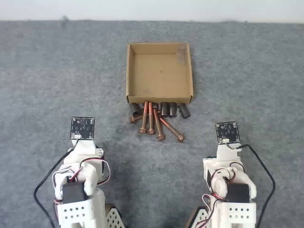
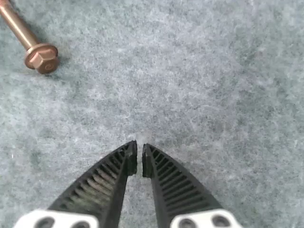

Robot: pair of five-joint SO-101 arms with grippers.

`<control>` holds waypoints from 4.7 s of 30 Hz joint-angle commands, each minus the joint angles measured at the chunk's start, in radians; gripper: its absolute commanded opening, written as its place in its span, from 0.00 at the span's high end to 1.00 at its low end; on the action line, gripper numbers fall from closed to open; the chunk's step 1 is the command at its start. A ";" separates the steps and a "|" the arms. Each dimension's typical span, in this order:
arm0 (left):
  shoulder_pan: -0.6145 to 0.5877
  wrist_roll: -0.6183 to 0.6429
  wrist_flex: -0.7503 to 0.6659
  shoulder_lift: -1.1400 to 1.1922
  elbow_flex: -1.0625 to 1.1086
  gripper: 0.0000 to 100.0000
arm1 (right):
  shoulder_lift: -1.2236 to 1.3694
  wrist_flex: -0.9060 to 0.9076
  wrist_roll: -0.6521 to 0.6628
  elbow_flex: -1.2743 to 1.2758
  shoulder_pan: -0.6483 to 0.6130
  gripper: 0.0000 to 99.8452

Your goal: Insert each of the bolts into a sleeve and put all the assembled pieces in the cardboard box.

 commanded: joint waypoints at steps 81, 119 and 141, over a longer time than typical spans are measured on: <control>-0.003 -0.064 -0.227 -0.018 -0.016 0.98 | -0.022 -0.418 -0.002 0.012 0.012 0.99; -0.005 -0.066 -0.229 -0.018 -0.013 0.98 | 0.854 -0.783 -0.009 -0.560 -0.182 0.90; -0.005 -0.066 -0.264 -0.018 -0.010 0.98 | 1.859 -0.545 -0.002 -1.254 -0.232 0.90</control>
